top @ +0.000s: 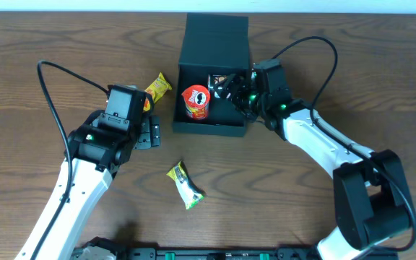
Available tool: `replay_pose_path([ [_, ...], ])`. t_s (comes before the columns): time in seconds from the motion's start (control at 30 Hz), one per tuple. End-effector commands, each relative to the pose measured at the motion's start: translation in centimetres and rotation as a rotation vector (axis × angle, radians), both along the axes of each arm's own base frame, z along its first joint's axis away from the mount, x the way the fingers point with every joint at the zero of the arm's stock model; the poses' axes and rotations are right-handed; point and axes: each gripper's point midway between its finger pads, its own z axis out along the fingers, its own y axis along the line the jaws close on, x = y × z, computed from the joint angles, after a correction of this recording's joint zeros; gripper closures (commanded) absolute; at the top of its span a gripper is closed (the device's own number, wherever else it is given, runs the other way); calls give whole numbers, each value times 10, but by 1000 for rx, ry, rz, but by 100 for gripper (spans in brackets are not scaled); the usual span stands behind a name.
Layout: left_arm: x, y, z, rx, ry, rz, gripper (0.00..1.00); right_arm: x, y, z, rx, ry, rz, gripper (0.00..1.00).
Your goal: Pack container
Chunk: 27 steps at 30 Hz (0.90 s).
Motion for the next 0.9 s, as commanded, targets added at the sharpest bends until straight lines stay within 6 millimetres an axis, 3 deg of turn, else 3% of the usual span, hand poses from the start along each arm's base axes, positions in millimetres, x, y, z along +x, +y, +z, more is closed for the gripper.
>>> replay_pose_path([
  [0.0, 2, 0, 2, -6, -9, 9, 4, 7, -3, 28, 14, -66, -15, 20],
  [0.07, 3, 0, 3, -7, -13, 9, 4, 6, -2, 36, 28, -77, -5, 45],
  [0.1, 3, 0, 3, -8, -16, 9, 5, 5, -2, 39, 30, -83, -5, 62],
  [0.13, 4, 0, 3, -9, -20, 9, 4, 5, -2, 42, 31, -87, -6, 85],
  [0.17, 5, -1, 4, -11, -25, 9, 5, 4, -2, 44, 33, -89, -4, 98],
  [0.63, 11, -3, 3, -16, -40, 9, 5, -7, 28, 48, 64, -90, 25, 99],
  [0.87, 12, -3, -7, -7, -8, 8, 5, -9, 41, 37, 69, -75, 40, 99],
])
